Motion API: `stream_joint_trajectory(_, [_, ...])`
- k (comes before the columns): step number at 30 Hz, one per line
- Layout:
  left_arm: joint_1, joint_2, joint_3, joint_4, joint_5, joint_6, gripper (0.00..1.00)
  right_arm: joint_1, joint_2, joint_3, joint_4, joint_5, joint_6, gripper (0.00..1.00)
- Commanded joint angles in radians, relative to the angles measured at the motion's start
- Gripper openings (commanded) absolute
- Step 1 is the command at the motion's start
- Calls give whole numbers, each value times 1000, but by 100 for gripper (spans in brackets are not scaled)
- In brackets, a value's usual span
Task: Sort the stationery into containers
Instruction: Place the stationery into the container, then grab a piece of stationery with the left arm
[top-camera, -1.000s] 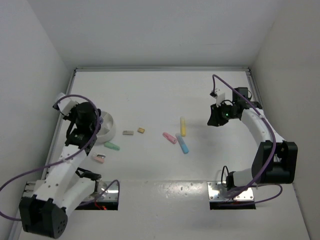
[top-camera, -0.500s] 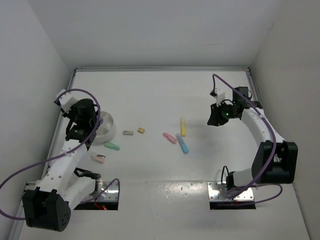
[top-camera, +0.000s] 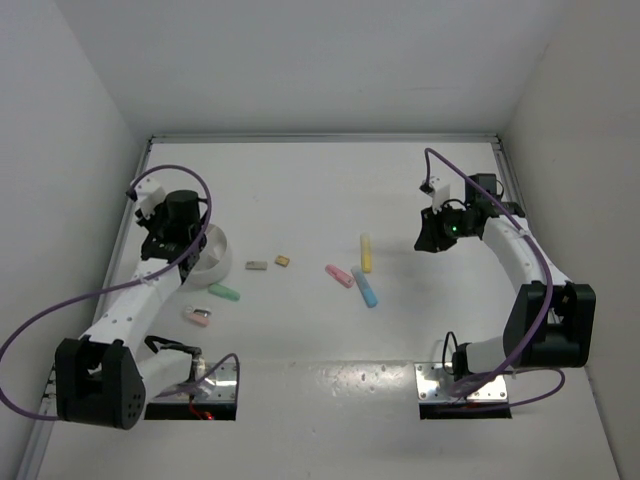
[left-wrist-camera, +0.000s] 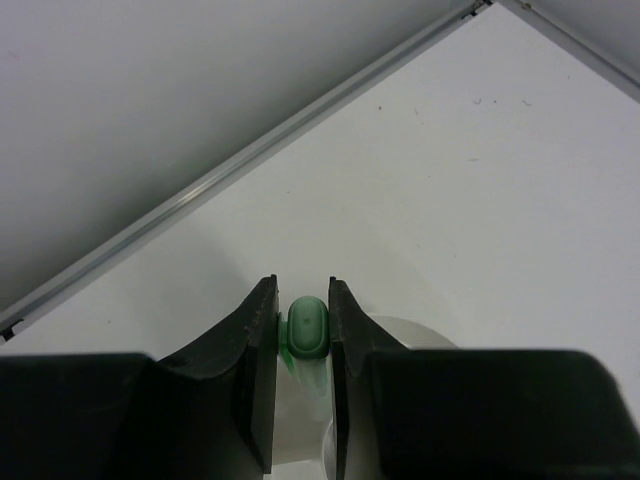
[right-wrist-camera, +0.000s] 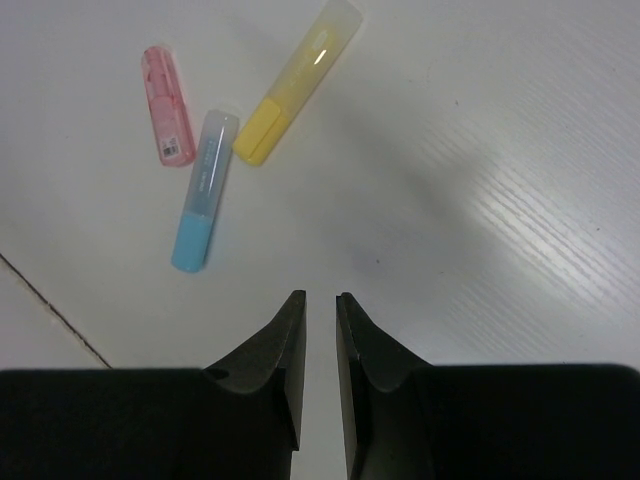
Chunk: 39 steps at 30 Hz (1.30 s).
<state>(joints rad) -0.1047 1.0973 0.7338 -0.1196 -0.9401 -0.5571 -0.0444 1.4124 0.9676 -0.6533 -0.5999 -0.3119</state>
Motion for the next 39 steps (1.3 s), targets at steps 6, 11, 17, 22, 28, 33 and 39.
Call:
stream_joint_trajectory(6, [17, 88, 6, 3, 21, -10, 15, -6, -30, 39, 3, -28, -16, 19])
stream_joint_trajectory(11, [17, 115, 6, -6, 30, -43, 44, -6, -40, 39, 3, -28, -16, 19])
stream_joint_trajectory(17, [17, 105, 6, -15, 30, -43, 54, -6, -40, 39, 3, -28, -16, 19])
stream_joint_trajectory(22, [-22, -12, 58, -38, -14, -11, 55, -6, -40, 39, 3, -28, -16, 20])
stream_joint_trajectory(28, [-99, -76, 209, 35, 636, 111, 0, -6, -40, 39, 3, -37, -26, 20])
stream_joint_trajectory(33, [-191, 234, 409, -129, 1127, 8, 12, -6, -40, 39, 3, -28, -26, 20])
stream_joint_trajectory(39, [-403, 438, 432, -150, 1154, -35, 58, -6, -30, 39, 3, -28, -26, 22])
